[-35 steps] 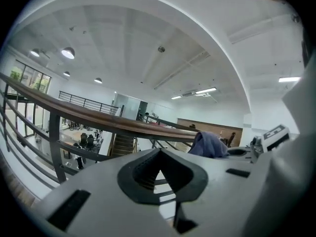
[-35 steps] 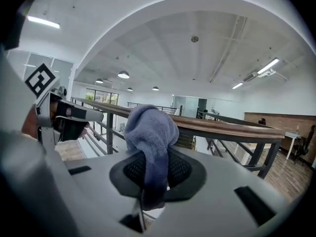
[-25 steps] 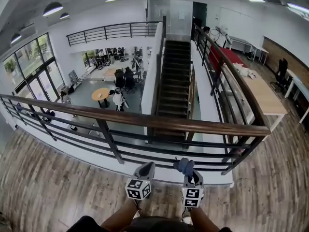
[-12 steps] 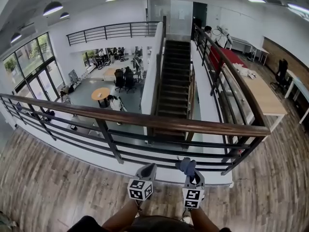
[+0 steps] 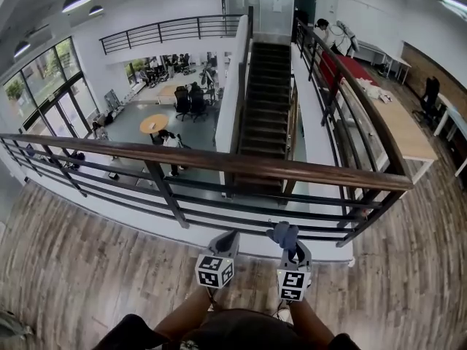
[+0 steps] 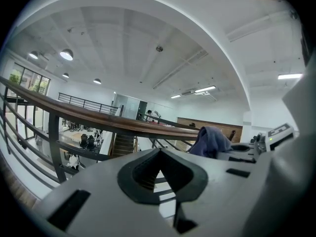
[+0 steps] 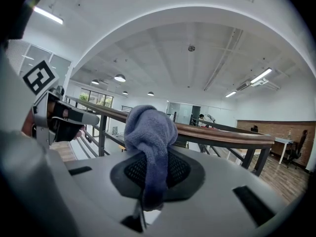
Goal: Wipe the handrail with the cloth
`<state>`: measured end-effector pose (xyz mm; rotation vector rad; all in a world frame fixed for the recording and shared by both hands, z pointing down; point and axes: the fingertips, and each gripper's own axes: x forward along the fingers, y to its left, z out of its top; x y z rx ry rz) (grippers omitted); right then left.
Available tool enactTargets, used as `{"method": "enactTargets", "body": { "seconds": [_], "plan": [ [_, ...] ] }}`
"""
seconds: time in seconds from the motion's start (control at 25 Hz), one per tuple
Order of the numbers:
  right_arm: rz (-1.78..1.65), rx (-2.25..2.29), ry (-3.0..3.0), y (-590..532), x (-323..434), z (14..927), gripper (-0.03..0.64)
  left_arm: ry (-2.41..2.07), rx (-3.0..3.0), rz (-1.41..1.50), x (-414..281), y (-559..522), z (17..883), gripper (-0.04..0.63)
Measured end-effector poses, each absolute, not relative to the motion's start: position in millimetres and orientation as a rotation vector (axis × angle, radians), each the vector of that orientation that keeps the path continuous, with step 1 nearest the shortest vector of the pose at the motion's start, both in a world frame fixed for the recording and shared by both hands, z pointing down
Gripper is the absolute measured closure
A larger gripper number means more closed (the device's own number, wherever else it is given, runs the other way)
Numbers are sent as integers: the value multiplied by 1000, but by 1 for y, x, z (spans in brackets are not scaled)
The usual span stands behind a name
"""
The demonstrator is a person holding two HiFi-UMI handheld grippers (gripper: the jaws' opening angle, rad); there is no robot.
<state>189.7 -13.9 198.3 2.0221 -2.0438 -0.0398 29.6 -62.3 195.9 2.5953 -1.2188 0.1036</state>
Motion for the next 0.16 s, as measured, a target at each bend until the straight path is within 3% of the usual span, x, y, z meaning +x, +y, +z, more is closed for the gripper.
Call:
{"method": "enactTargets", "body": {
  "seconds": [0.16],
  "plan": [
    [-148, 2087, -2068, -53, 198, 174, 572, -1264, 2655, 64, 25, -99, 181, 592]
  ]
}}
